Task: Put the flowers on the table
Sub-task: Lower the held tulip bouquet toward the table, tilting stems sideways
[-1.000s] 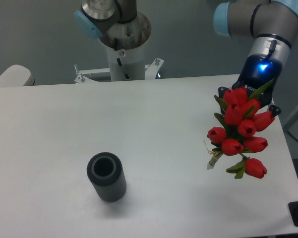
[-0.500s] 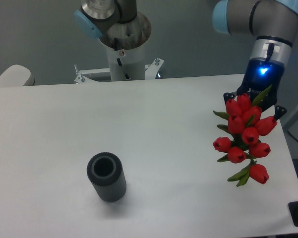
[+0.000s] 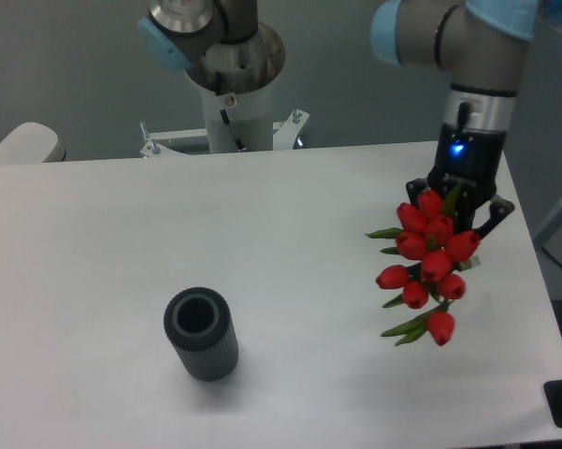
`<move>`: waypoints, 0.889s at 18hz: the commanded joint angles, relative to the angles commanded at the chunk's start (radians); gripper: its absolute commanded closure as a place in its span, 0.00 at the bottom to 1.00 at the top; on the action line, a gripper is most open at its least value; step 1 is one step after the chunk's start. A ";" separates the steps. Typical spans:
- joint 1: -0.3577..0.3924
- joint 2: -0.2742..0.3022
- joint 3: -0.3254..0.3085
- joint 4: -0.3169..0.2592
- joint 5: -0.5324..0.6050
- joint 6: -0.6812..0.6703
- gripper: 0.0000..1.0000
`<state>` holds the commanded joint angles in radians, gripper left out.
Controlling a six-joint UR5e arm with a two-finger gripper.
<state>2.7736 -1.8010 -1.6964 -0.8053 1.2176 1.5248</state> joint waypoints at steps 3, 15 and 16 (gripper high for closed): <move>-0.043 0.015 -0.063 0.003 0.115 -0.002 0.69; -0.184 0.000 -0.189 -0.005 0.408 0.002 0.69; -0.192 -0.008 -0.192 -0.006 0.408 0.002 0.69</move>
<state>2.5818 -1.8085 -1.8883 -0.8115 1.6260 1.5263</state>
